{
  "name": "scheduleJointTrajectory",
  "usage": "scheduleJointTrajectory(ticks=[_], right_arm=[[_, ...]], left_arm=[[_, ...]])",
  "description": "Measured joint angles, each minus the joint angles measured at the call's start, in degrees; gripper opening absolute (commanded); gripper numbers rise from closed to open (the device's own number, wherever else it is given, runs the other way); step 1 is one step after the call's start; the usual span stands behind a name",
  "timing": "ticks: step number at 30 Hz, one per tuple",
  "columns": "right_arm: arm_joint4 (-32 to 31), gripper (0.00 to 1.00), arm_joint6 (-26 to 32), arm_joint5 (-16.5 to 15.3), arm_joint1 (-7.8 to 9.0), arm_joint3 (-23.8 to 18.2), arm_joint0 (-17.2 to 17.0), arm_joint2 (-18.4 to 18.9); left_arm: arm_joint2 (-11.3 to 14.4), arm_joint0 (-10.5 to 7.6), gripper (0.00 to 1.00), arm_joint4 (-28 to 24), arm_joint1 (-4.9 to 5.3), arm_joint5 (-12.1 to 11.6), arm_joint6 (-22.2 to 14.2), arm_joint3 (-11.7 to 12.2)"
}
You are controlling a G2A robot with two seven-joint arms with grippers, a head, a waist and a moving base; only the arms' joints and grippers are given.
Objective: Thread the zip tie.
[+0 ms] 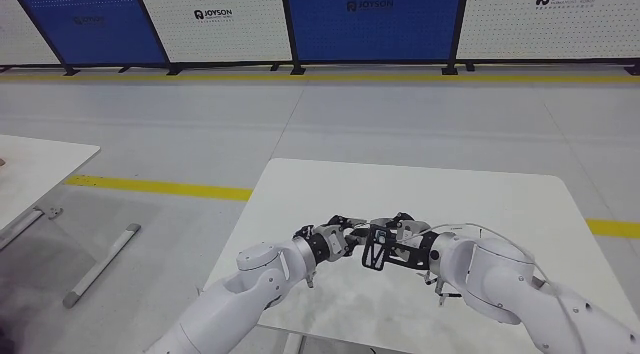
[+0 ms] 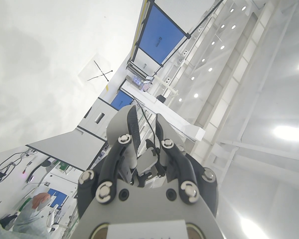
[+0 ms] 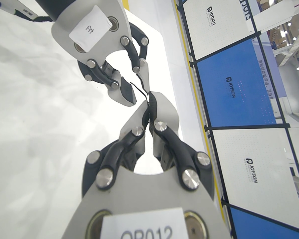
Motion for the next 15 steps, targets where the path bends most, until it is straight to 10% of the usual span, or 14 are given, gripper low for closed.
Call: scheduleJointTrajectory(ticks=[15], right_arm=[[0.2,0.0,-0.6,0.1,-0.03,0.1,-0.5,0.2]], left_arm=[[0.2,0.53,0.0,1.4,0.61,0.0,-0.7,-1.1]])
